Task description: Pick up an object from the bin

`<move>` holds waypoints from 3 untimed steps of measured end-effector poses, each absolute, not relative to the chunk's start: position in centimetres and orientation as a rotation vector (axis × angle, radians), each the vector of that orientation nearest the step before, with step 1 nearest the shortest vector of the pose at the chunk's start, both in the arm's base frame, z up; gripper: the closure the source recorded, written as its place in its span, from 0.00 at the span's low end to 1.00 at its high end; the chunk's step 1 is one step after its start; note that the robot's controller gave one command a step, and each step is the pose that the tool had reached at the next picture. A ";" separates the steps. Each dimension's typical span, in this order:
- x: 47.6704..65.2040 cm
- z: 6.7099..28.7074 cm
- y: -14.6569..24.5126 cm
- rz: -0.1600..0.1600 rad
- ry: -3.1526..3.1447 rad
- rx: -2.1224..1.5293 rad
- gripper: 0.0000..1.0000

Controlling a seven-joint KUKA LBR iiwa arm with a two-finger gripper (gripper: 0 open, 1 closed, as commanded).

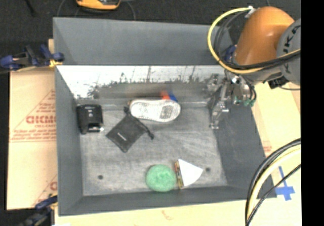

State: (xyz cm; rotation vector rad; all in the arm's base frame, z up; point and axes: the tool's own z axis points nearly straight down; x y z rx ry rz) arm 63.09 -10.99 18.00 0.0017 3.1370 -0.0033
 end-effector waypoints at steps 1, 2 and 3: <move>61.8 14.0 -5.8 0.002 3.134 0.083 0.00; 63.5 10.4 -4.1 -0.004 3.103 0.441 0.00; 63.8 9.7 -4.0 -0.012 3.099 0.481 0.00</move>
Offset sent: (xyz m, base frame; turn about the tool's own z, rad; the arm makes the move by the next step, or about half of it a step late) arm 0.0098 0.0793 -0.0949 0.3090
